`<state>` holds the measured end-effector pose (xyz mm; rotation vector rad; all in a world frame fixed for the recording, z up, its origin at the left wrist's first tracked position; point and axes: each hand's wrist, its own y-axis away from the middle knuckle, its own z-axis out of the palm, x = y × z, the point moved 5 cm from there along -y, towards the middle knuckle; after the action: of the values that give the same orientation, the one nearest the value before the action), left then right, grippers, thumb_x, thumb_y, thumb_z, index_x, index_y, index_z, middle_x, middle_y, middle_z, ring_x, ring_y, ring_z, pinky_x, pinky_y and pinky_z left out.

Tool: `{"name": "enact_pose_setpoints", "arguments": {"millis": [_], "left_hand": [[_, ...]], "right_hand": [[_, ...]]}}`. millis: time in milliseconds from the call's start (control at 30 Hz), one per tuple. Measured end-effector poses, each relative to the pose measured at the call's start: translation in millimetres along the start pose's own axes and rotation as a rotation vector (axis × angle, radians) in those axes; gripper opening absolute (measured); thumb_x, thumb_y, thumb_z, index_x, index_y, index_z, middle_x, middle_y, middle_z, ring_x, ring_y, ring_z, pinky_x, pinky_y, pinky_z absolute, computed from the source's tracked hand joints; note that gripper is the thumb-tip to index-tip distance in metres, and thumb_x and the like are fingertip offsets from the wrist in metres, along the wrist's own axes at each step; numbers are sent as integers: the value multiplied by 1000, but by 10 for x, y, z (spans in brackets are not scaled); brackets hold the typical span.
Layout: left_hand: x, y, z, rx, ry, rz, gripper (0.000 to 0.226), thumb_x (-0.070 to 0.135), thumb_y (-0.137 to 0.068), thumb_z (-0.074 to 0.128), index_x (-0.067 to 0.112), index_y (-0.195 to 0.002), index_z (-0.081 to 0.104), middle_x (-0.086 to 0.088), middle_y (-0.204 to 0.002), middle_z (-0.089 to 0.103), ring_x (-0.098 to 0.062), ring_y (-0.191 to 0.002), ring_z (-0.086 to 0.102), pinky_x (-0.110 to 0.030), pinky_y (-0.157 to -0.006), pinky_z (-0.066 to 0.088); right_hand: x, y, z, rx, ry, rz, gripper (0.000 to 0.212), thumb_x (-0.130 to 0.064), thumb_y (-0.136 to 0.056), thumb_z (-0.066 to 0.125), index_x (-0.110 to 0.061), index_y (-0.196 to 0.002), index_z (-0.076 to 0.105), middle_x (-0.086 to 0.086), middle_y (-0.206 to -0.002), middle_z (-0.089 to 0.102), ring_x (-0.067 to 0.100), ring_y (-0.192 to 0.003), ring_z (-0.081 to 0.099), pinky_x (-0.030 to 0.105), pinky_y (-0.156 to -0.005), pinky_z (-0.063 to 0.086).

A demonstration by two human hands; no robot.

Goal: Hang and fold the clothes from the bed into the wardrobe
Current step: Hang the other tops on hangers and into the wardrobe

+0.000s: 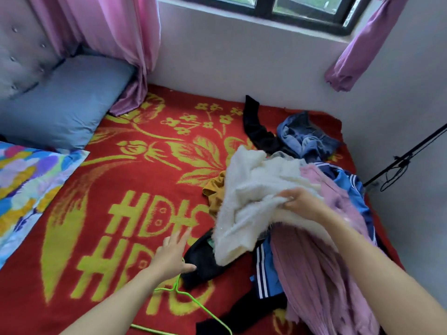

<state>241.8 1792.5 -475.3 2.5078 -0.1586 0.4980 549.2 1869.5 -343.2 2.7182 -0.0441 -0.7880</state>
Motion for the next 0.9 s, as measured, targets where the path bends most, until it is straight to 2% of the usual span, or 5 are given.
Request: {"name": "enact_pose_setpoints", "arguments": {"millis": [233,467,567,733,900], "left_hand": [[186,471,-213,20,-69,319,124,57,-68,73,40,-141,-27,-2,-156,-20,-22,-145,-9,-44,-116,7],[-153,1221,-1102,605,372,515,33,13,-96,44,21,-123,61,13,-108,56,4,-104,45,5,-68,37],[-826,1276,-1451,491,587,526,51,66,-68,63,16,-79,67,21,-87,70,5,-76,61,-17,-68,52],[-2041,1595,-2629,653,794,342,29,14,-70,80,21,-62,54,7,-60,53,-18,-62,49,-11,-49,38],[-2742,1917,-3328,772,858,315,49,39,-63,85,3,-53,52,13,-41,44,-11,-52,41,-15,-41,32]], "right_hand": [[-1389,767,-859,232,-333,-200,44,-6,-82,70,-20,-43,53,-14,-37,38,0,-33,31,12,-35,23],[-2346,980,-878,454,-532,-313,40,-15,-86,66,-8,-57,39,-14,-39,34,2,-36,30,15,-38,26],[-2532,927,-815,589,-567,-271,43,-20,-85,68,-11,-55,39,-14,-38,33,3,-36,28,15,-38,25],[-2941,873,-790,816,-570,-260,40,-29,-84,69,-12,-57,46,-10,-38,28,4,-39,24,17,-38,22],[-3423,712,-579,951,-508,-237,50,-36,-86,64,-17,-53,31,-6,-38,23,6,-40,19,21,-39,18]]}}
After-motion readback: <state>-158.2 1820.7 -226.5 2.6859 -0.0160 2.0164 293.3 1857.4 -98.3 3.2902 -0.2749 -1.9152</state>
